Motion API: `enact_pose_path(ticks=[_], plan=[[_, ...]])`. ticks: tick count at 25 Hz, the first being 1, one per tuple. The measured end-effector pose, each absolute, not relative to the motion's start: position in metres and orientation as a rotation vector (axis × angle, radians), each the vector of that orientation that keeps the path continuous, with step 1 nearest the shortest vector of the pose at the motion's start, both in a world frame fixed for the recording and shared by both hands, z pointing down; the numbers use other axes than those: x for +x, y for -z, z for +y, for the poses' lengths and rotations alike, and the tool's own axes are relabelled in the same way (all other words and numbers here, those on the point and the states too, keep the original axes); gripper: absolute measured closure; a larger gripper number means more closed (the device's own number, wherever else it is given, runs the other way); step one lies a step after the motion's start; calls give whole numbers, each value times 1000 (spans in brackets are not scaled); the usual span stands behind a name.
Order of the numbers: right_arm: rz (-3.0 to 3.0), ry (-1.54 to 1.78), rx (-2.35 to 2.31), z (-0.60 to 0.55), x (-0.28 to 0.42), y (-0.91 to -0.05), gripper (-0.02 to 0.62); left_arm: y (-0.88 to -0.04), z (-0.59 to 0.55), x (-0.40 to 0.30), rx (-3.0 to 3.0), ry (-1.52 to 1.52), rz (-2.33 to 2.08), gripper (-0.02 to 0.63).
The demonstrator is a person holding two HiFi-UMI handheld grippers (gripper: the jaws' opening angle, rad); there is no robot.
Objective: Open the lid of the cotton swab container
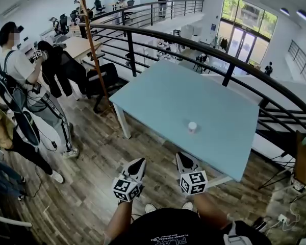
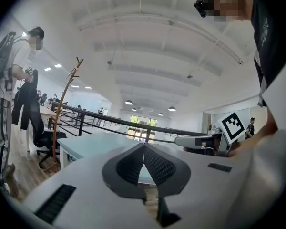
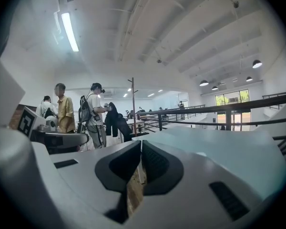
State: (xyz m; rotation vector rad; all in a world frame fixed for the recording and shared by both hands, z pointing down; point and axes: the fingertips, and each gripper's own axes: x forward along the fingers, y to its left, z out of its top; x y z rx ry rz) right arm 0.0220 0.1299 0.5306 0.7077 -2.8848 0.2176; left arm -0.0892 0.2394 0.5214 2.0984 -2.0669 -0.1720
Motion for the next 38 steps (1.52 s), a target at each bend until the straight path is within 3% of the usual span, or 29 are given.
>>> enact_pose_path(ticks=[20, 38], plan=[[-2827, -268, 808, 110, 19, -548, 574, -536, 220, -103, 2131, 169, -1989, 595], [-2883, -295, 773, 0, 1, -531, 574, -522, 96, -104, 2193, 79, -1953, 595]])
